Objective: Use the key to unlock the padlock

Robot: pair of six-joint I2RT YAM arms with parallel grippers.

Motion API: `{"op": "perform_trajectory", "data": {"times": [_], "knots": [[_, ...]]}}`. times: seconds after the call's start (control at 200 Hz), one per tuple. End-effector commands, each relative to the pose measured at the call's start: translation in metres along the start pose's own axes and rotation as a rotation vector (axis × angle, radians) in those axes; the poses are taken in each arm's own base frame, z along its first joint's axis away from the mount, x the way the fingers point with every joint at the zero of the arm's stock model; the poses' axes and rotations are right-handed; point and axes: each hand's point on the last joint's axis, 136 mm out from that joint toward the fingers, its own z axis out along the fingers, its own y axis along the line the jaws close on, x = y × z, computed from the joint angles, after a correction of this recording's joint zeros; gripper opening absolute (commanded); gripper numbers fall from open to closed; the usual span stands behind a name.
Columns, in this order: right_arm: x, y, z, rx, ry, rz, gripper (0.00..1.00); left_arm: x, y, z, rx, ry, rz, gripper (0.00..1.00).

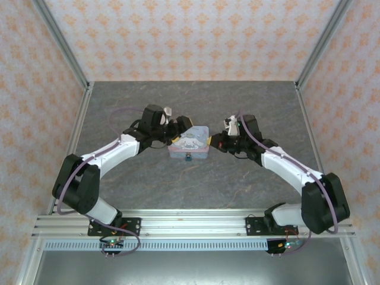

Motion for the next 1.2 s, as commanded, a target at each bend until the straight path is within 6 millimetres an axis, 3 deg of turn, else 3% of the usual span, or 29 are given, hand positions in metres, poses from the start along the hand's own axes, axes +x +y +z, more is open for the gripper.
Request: {"op": "perform_trajectory", "data": {"times": [0.0,0.18,0.27,0.39,0.52,0.641,0.831,1.196], "knots": [[-0.010,0.019,0.011,-0.098,-0.029,0.020,0.00,-0.002,-0.033,0.004,0.110,0.017,-0.013,0.84],[-0.004,0.011,0.029,-0.013,-0.020,0.006,0.00,0.001,-0.021,0.010,0.072,0.025,-0.123,0.82],[-0.001,0.005,0.032,0.028,-0.025,0.001,0.00,0.002,-0.013,0.010,0.042,0.019,-0.212,0.87],[0.002,-0.002,0.034,0.079,-0.030,-0.026,0.00,-0.001,-0.017,0.003,0.035,-0.001,-0.261,0.94],[0.004,-0.004,0.033,0.131,-0.034,-0.076,0.00,-0.005,-0.023,-0.008,0.006,-0.023,-0.219,0.94],[0.003,-0.009,0.029,0.183,-0.059,-0.109,0.00,-0.002,-0.022,-0.011,-0.034,-0.005,-0.168,0.87],[0.003,-0.013,0.024,0.275,-0.074,-0.204,0.00,0.006,-0.020,-0.002,-0.018,0.042,-0.247,0.76],[0.010,0.015,0.027,0.336,-0.098,-0.439,0.00,0.018,-0.028,-0.001,-0.038,0.052,-0.378,0.58]]}}
